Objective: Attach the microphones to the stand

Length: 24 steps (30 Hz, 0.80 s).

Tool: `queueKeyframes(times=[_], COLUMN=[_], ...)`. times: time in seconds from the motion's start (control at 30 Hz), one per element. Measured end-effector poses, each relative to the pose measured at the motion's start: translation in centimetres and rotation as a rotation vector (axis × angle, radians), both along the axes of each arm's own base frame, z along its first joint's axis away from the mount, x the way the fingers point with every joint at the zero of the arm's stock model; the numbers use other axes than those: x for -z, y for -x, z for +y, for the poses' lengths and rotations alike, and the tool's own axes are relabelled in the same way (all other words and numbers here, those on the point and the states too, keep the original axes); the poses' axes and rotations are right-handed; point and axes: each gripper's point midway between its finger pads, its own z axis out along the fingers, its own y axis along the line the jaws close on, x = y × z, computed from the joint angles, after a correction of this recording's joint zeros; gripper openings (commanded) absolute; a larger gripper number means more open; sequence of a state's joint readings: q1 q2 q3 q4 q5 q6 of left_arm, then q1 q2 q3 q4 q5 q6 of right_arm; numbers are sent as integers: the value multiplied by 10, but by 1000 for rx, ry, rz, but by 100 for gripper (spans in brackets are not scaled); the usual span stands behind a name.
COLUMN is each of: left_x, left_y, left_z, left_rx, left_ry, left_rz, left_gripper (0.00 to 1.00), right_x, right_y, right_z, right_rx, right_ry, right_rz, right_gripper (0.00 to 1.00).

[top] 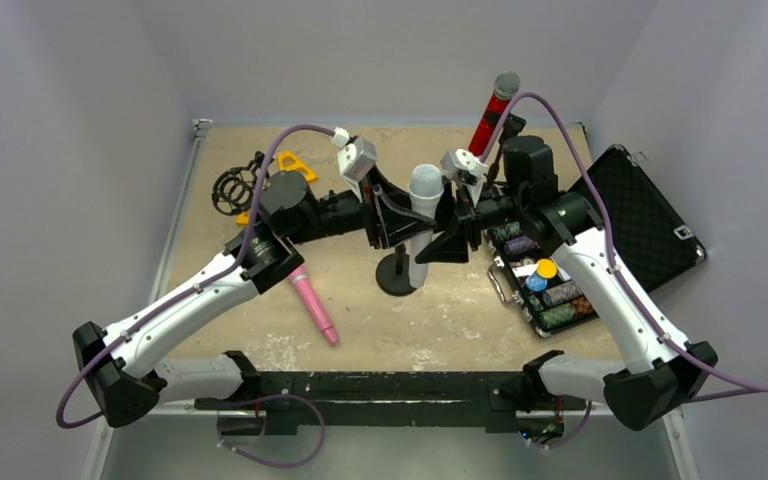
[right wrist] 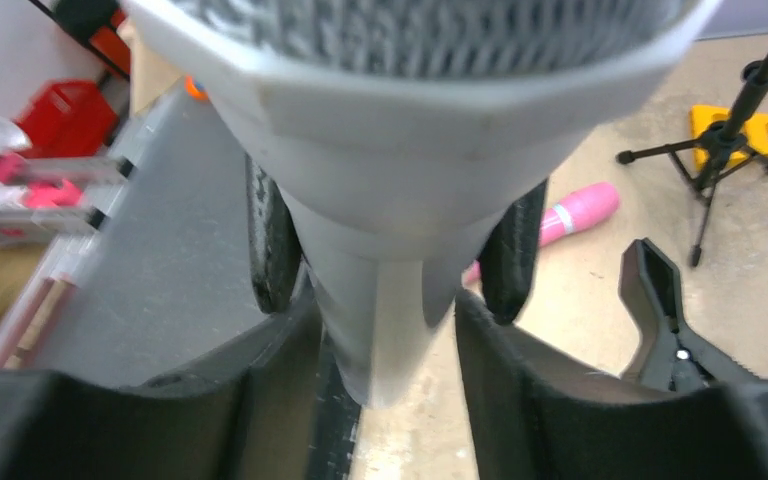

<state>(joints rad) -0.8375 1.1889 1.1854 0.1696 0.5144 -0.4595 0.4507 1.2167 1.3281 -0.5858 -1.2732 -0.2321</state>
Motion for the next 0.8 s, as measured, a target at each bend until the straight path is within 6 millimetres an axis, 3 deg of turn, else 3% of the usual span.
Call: queueKeyframes(times=[0.07,0.17,0.47,0.67,0.8], left_x=[1,3,-12,24,55], left_y=[3,13,59,76,76], left_z=[4,20,93,131,143], left_rx=[-1,-13,-96,-170,-214], left_ry=[1,0,4,-64,-119], left_rz=[-1,-10,-136,-192,-179], left_gripper=[0,0,0,0,0], right_x=[1,7,24,41,51], right_y=[0,-4,-40,-59,-69], right_z=[0,-2,-34,-40,-37], right_rx=[1,22,138,66,21], right_ry=[3,21,82,126,141], right_rz=[-16,-59,-236,-383,-406], right_gripper=[85,98,99,98,97])
